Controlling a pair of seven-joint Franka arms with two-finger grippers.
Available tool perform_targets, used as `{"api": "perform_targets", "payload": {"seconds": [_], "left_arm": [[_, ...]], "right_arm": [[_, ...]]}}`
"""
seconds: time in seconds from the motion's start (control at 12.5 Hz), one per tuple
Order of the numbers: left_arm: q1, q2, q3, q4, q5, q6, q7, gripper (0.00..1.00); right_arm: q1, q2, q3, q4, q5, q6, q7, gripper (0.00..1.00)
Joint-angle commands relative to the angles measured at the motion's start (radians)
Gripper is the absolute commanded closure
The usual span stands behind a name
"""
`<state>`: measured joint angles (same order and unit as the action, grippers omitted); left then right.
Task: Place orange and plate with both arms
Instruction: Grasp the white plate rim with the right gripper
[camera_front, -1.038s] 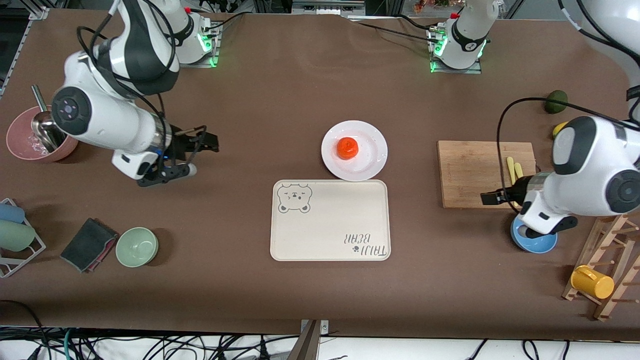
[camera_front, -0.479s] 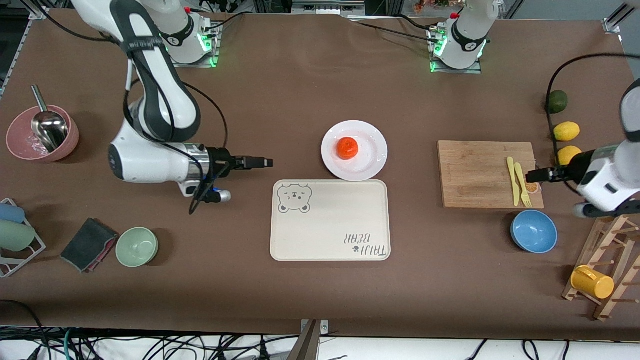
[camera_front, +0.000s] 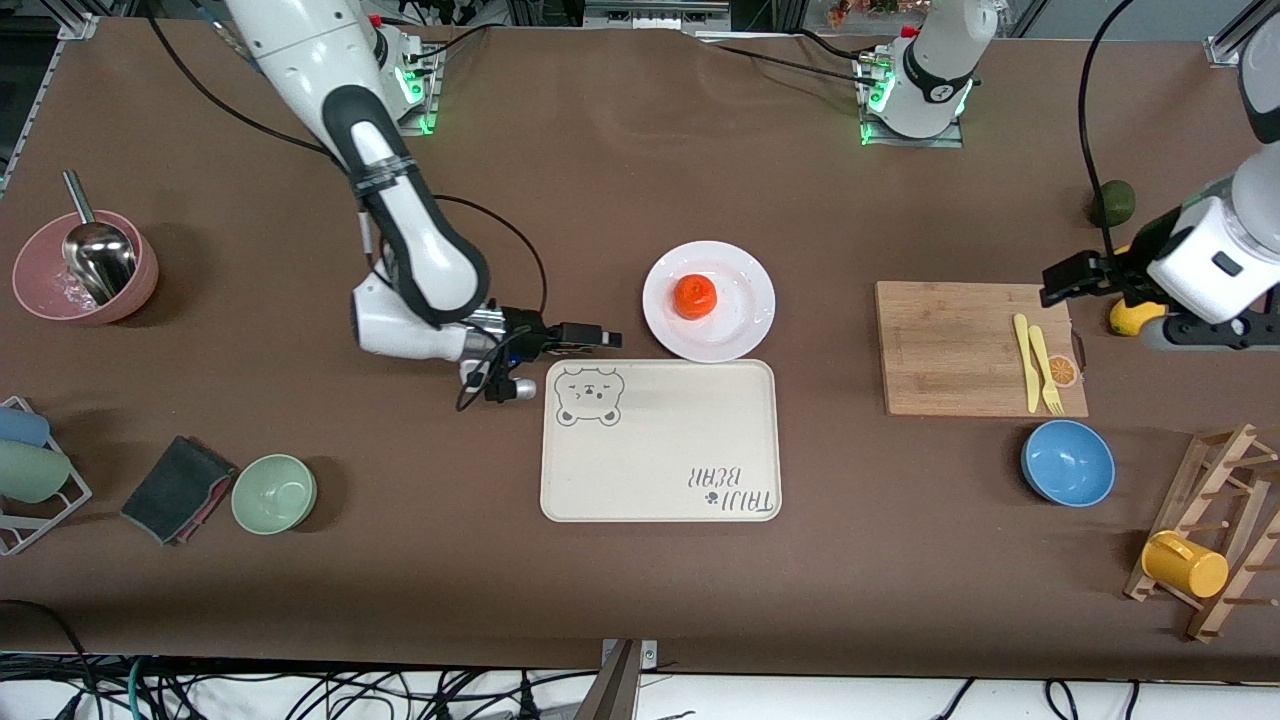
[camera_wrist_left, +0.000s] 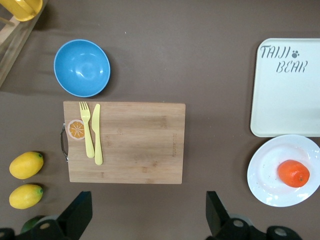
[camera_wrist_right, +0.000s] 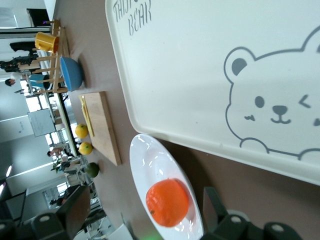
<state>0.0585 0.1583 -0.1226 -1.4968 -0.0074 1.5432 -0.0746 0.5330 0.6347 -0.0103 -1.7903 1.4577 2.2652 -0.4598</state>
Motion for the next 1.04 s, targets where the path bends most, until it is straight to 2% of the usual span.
{"api": "perform_targets", "payload": {"seconds": [0.0, 0.08, 0.16, 0.24, 0.48, 0.64, 0.72, 0.8, 0.96], "left_arm": [[-0.006, -0.036, 0.038, -0.056, -0.008, 0.015, 0.122, 0.0], [0.0, -0.034, 0.046, -0.056, -0.008, 0.027, 0.148, 0.0], [0.009, -0.03, 0.046, -0.057, -0.008, 0.035, 0.168, 0.0], [0.018, -0.016, 0.046, -0.057, -0.008, 0.035, 0.177, 0.0], [0.033, -0.013, 0.046, -0.048, -0.008, 0.035, 0.179, 0.0], [0.037, -0.013, 0.044, -0.04, -0.008, 0.035, 0.179, 0.0], [0.037, -0.013, 0.044, -0.039, -0.008, 0.034, 0.179, 0.0], [0.038, -0.013, 0.044, -0.039, -0.008, 0.034, 0.179, 0.0], [0.038, -0.013, 0.044, -0.036, -0.008, 0.035, 0.179, 0.0]], "right_arm": [[0.05, 0.035, -0.002, 0.008, 0.139, 0.063, -0.096, 0.01], [0.065, 0.049, -0.004, 0.006, 0.194, 0.063, -0.147, 0.04], [0.071, 0.062, -0.002, 0.006, 0.219, 0.066, -0.183, 0.14], [0.093, 0.068, -0.004, 0.005, 0.22, 0.068, -0.195, 0.16], [0.116, 0.095, -0.004, -0.006, 0.213, 0.114, -0.217, 0.19], [0.157, 0.1, -0.004, -0.001, 0.214, 0.161, -0.218, 0.25], [0.182, 0.1, -0.005, 0.002, 0.207, 0.177, -0.22, 0.32], [0.191, 0.1, -0.007, 0.002, 0.196, 0.18, -0.233, 0.32], [0.194, 0.106, -0.005, 0.003, 0.156, 0.183, -0.279, 0.42]]}}
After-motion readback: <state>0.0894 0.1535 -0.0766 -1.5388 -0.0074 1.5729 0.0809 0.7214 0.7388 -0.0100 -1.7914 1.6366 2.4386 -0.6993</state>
